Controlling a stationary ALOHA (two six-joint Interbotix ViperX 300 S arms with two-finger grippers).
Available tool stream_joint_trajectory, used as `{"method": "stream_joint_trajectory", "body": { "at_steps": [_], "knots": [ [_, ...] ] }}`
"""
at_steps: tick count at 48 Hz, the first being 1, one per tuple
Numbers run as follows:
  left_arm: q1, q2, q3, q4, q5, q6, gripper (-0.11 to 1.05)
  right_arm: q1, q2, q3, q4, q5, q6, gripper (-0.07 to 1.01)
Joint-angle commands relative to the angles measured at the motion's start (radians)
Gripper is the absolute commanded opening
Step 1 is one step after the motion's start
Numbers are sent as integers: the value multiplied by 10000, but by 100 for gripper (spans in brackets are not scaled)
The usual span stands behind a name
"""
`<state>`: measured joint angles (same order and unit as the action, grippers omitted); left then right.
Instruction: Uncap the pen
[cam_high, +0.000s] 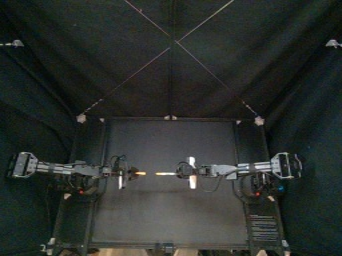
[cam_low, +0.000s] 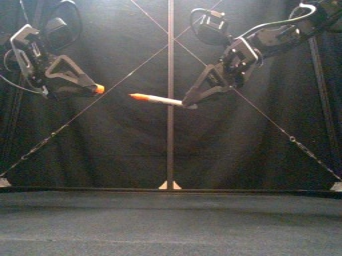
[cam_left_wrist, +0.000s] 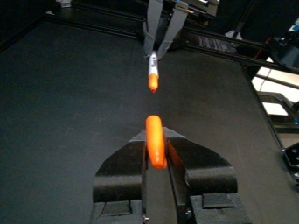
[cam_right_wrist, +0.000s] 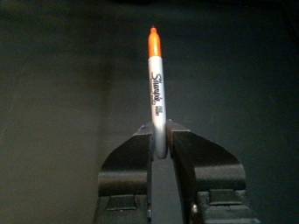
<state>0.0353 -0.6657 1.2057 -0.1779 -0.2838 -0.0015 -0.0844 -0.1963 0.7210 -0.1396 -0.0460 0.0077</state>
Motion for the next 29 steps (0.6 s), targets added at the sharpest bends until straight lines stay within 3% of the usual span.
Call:
{"method": "stream_joint_trajectory", "body": {
  "at_steps": [1,29],
  "knots": [
    [-15,-15,-138,15,-46,15,48,-46,-476,15,46,-230,15,49],
    [-15,-31,-138,15,-77,31,48,-46,-522,184,46,-322,0,49]
  ]
}}
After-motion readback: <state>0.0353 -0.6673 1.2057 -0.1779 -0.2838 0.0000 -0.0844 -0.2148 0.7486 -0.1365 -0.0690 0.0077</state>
